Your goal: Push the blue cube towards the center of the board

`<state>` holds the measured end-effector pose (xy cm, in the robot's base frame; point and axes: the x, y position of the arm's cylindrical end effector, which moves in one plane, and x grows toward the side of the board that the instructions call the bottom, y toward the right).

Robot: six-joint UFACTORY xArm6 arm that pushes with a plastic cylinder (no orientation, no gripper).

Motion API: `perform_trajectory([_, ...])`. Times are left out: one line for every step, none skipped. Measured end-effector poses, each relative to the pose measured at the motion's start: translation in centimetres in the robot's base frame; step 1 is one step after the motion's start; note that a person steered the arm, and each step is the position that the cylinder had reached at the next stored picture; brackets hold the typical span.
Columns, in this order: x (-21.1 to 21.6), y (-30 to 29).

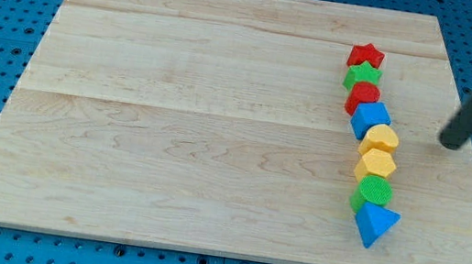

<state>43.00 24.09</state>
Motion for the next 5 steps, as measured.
perform_trajectory([-0.4, -7.0])
perform_trajectory([-0.4, -12.7])
perform_trajectory([-0.6, -18.2])
perform_trajectory([-0.3, -19.5])
perform_trajectory([1.4, -21.0])
